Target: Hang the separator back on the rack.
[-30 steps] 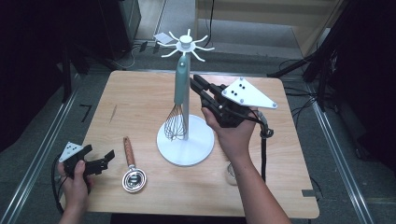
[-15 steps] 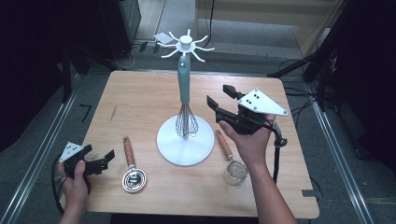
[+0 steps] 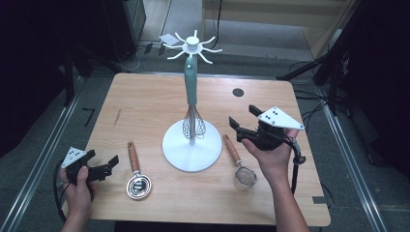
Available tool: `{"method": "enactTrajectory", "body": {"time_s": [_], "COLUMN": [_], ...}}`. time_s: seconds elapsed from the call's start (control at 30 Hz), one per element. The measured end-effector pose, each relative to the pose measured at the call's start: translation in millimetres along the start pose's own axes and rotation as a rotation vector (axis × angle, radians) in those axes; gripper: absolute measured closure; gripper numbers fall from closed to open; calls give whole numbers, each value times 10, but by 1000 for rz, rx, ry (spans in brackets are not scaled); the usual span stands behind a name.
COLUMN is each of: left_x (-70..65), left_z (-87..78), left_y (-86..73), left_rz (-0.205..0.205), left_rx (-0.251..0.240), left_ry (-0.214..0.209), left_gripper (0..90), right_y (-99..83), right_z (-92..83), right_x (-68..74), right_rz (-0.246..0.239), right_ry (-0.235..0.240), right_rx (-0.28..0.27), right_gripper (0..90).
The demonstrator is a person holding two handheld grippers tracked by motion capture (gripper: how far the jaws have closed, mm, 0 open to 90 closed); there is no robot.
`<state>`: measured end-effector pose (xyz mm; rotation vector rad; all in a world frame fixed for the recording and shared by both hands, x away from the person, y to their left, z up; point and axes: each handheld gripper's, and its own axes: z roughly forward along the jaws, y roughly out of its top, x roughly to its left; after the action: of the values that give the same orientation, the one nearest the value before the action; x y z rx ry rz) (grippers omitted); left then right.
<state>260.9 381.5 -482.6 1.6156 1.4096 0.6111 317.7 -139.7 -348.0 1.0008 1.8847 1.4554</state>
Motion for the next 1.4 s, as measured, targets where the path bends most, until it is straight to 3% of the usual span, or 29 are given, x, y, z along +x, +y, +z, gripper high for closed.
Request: {"method": "enactTrajectory", "body": {"time_s": [0.1, 0.17, 0.27, 0.33, 0.43, 0.67, 0.8, 0.87, 1.0, 1.07, 1.23, 1.3, 1.4], "left_x": [1, 0, 3, 2, 3, 8, 8, 8, 7, 7, 6, 5, 4], "left_z": [1, 1, 0, 3, 3, 5, 7, 7, 8, 9, 9, 10, 9], "left_y": [0, 0, 1, 2, 3, 4, 5, 4, 5, 5, 5, 6, 7], "left_rz": [-1, 0, 1, 1, 1, -3, 0, 0, 0, 0, 1, 1, 2], "left_rx": [0, 0, 4, 5, 7, 8, 11, 10, 11, 11, 12, 12, 15], "left_ry": [0, 0, -1, -2, -3, -8, -11, -11, -10, -10, -9, -9, -10], "left_gripper": [0, 0, 0, 0, 0, 0, 0, 0, 0, 0, 0, 0, 0], "right_y": [-66, -138, -253, -327, -407, -562, -611, -641, -673, -700, -729, -734, -733], "right_z": [-22, -43, -59, -35, 22, 110, 102, 105, 128, 161, 192, 208, 221], "right_x": [-32, -61, -93, -118, -138, -178, -217, -246, -238, -229, -228, -225, -217], "right_rz": [12, 9, 22, 37, 16, 20, 37, 77, 81, 120, 161, 214, 244], "right_ry": [-9, -10, 0, -7, -30, 2, -8, -8, 0, 9, 29, 41, 48], "right_rx": [15, 33, 72, 104, 171, 276, 287, 302, 335, 403, 470, 512, 538], "right_gripper": [266, 353, 406, 397, 378, 366, 416, 419, 451, 476, 512, 540, 549]}}
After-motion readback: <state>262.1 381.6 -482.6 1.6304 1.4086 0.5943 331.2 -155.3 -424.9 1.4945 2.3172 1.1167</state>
